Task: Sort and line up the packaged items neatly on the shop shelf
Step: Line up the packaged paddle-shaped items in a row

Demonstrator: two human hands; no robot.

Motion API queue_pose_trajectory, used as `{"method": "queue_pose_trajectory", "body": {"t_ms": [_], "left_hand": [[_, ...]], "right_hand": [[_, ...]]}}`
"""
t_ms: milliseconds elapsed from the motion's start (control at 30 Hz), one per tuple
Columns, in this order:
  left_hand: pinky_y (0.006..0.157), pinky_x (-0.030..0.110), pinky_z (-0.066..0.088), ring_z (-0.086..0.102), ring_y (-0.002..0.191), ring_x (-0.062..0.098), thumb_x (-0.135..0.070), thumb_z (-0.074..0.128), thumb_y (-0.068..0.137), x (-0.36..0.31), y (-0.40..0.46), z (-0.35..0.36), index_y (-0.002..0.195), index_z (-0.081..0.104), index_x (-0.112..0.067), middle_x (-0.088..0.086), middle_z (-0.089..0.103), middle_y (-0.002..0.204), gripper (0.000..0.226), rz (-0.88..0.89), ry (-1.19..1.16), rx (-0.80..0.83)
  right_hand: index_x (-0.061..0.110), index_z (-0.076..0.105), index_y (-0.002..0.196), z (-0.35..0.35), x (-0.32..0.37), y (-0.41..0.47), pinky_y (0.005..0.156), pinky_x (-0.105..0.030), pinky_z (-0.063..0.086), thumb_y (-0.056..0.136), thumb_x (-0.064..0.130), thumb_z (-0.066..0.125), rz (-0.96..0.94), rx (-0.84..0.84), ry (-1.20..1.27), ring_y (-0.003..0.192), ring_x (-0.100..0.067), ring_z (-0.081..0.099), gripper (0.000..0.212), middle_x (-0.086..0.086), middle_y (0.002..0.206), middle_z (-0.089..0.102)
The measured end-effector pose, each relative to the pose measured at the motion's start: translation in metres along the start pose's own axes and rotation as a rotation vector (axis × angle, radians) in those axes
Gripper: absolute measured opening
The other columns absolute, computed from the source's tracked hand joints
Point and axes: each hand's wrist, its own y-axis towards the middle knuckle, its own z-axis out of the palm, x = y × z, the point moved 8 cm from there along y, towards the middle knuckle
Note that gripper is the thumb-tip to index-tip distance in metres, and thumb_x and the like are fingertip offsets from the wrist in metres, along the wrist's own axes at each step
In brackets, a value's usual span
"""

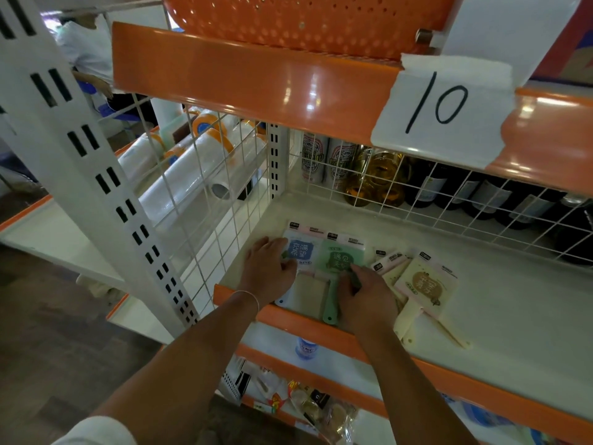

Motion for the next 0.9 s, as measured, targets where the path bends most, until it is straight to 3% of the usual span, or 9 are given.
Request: {"method": "queue_pose_trajectory", "body": {"t_ms": [133, 267, 500, 600, 733, 900], "left_hand": [[0.115, 0.041, 0.026, 0.029, 0.14, 0.026, -0.028, 0.056, 0.091, -0.001, 0.001, -0.002, 0.136, 0.051, -0.015, 0.004, 0.055, 0.137, 0.047, -0.012, -0.016, 0.006], [0.116, 0.038, 0.023, 0.026, 0.141, 0.025, -0.028, 0.057, 0.092, 0.001, 0.002, -0.002, 0.138, 0.049, -0.016, 0.003, 0.052, 0.14, 0.048, -0.028, -0.021, 0.016], [0.116, 0.042, 0.017, 0.023, 0.142, 0.024, -0.035, 0.05, 0.094, -0.002, 0.002, 0.005, 0.141, 0.044, -0.019, -0.001, 0.047, 0.144, 0.05, 0.038, 0.1, 0.036], [0.116, 0.043, 0.017, 0.023, 0.142, 0.025, -0.034, 0.049, 0.094, -0.002, 0.002, 0.006, 0.141, 0.044, -0.018, 0.001, 0.047, 0.145, 0.05, 0.044, 0.099, 0.031], [0.114, 0.043, 0.02, 0.027, 0.14, 0.025, -0.038, 0.051, 0.093, -0.001, 0.003, 0.005, 0.137, 0.047, -0.017, 0.003, 0.049, 0.142, 0.049, 0.042, 0.095, 0.005], [0.116, 0.043, 0.015, 0.021, 0.143, 0.024, -0.041, 0.048, 0.094, -0.001, 0.002, 0.007, 0.144, 0.04, -0.021, -0.001, 0.04, 0.15, 0.055, 0.042, 0.119, 0.022]], "right_hand": [[0.025, 0.07, 0.109, -0.008, -0.003, -0.001, 0.068, -0.027, 0.052, 0.092, 0.037, 0.055, 0.048, -0.022, 0.051, 0.076, -0.016, 0.065, 0.026, 0.003, 0.086, 0.072], [0.019, 0.072, 0.098, -0.009, -0.003, -0.002, 0.064, -0.026, 0.048, 0.091, 0.034, 0.059, 0.044, -0.043, 0.048, 0.071, -0.021, 0.065, 0.022, -0.002, 0.08, 0.072], [0.015, 0.067, 0.098, 0.001, -0.006, 0.005, 0.071, -0.031, 0.049, 0.094, 0.034, 0.052, 0.007, -0.038, -0.026, 0.087, -0.022, 0.062, 0.024, -0.004, 0.097, 0.067], [0.016, 0.066, 0.113, 0.003, -0.008, 0.005, 0.082, -0.033, 0.05, 0.095, 0.035, 0.051, 0.003, -0.029, -0.045, 0.103, -0.023, 0.061, 0.03, -0.005, 0.115, 0.066], [0.026, 0.056, 0.134, 0.01, -0.007, 0.004, 0.101, -0.039, 0.046, 0.093, 0.047, 0.048, 0.001, 0.06, -0.143, 0.13, -0.025, 0.048, 0.047, -0.007, 0.146, 0.047], [0.027, 0.058, 0.131, 0.01, -0.003, 0.002, 0.099, -0.038, 0.048, 0.091, 0.051, 0.049, -0.019, 0.047, -0.136, 0.129, -0.024, 0.05, 0.048, -0.007, 0.146, 0.047]]}}
